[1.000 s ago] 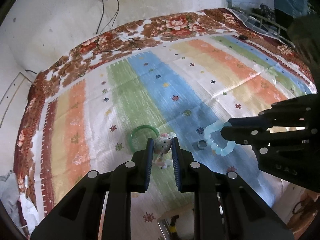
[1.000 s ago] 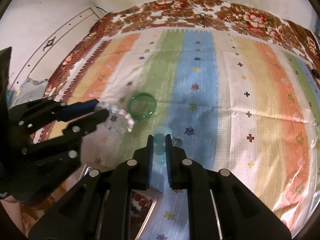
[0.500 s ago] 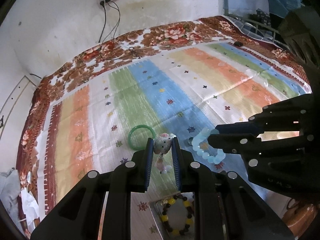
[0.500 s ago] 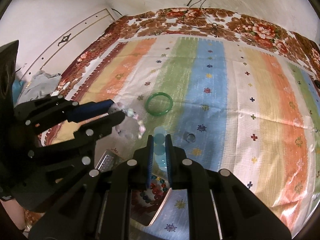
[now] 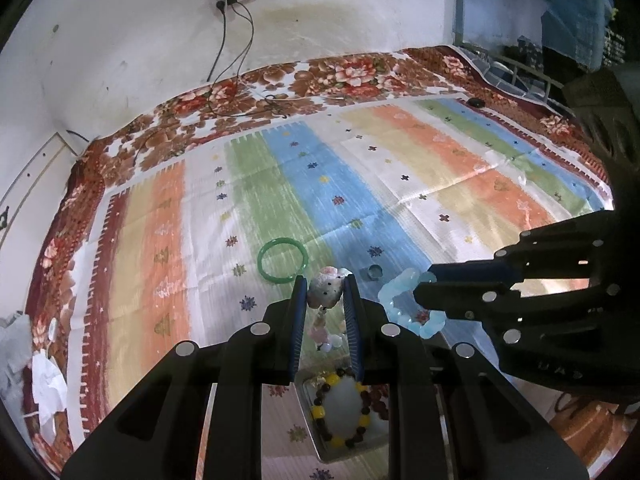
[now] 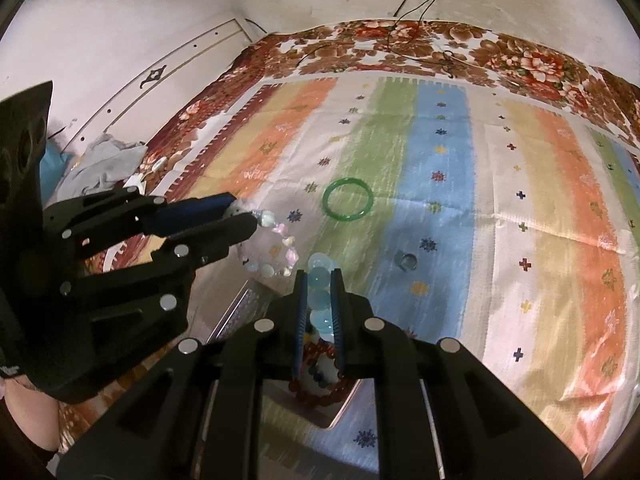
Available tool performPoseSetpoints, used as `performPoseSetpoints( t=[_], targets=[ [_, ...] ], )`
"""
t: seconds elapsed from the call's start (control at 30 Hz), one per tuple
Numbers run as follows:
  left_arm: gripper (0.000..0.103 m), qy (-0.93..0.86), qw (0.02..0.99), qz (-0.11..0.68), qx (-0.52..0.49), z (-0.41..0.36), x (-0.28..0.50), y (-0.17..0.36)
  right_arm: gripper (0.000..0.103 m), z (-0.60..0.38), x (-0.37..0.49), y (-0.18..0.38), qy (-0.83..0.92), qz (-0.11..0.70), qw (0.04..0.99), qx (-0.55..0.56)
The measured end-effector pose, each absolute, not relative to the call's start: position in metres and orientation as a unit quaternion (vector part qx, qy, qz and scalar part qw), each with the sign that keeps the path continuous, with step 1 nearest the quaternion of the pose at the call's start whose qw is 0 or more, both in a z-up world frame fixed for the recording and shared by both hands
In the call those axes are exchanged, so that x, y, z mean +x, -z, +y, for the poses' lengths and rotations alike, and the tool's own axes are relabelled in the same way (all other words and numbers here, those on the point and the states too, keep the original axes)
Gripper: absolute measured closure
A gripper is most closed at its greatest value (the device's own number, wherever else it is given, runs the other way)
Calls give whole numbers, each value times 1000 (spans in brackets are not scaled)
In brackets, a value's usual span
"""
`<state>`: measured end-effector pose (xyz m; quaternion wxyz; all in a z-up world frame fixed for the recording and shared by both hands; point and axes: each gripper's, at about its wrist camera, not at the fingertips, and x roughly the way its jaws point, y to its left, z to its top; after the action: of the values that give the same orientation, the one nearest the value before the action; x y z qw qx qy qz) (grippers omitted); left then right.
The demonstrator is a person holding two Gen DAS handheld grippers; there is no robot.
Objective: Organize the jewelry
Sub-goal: 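Lift and carry both bracelets in both tools over the silver tin, then open the left tool over the tin while the right tool releases the light blue bracelet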
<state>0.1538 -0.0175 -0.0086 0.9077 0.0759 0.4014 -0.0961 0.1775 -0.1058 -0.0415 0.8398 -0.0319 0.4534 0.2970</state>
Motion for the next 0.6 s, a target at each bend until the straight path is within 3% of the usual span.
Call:
performPoseSetpoints(
  t=[0.6],
  targets=[
    [85, 106, 902, 413, 62, -12, 119, 18, 90, -101, 157, 55, -308, 466, 828, -43]
  ],
)
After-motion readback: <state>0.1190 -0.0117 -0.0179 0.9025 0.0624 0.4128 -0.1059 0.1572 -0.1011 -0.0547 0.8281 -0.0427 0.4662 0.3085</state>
